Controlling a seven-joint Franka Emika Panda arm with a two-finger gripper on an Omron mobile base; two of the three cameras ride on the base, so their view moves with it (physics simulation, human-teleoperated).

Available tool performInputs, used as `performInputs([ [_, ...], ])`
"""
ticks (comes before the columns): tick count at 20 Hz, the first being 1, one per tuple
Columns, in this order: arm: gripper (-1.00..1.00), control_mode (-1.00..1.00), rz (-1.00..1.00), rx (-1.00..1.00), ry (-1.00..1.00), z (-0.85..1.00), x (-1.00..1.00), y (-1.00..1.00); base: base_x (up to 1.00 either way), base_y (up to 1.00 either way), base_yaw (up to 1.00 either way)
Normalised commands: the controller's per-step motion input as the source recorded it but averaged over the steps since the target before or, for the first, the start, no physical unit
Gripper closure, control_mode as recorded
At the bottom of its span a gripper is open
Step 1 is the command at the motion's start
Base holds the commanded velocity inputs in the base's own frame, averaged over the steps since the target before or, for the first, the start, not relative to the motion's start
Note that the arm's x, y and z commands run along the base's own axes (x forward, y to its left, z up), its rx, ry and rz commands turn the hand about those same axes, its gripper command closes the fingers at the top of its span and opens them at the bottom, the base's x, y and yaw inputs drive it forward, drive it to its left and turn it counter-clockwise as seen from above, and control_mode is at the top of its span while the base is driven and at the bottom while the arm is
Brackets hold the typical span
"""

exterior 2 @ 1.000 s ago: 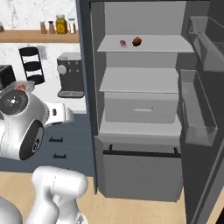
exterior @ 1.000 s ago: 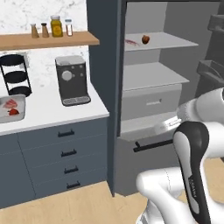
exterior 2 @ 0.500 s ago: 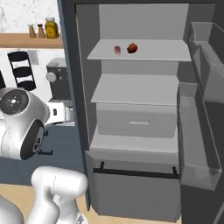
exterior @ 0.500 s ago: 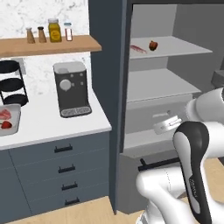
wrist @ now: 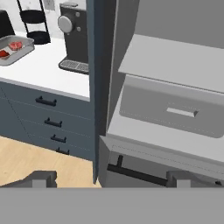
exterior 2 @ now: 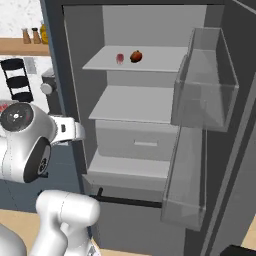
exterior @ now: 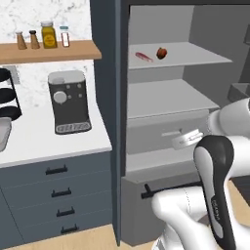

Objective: Place one bell pepper and one steak in each tupperware on the nearby counter, to pack two identical lunches.

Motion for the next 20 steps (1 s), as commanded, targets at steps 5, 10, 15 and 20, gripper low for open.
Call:
performInputs([
  [5,-1.00,1.00,0.00,0.00,0.00,0.00,0.00,0.00,0.34,-0.24,0.08],
  [10,-1.00,1.00,0.00,0.00,0.00,0.00,0.00,0.00,0.27,-0.38,0.09],
  [15,-1.00,1.00,0.00,0.00,0.00,0.00,0.00,0.00,0.29,-0.36,0.08],
  [20,-1.00,1.00,0.00,0.00,0.00,0.00,0.00,0.00,0.29,-0.33,0.08],
])
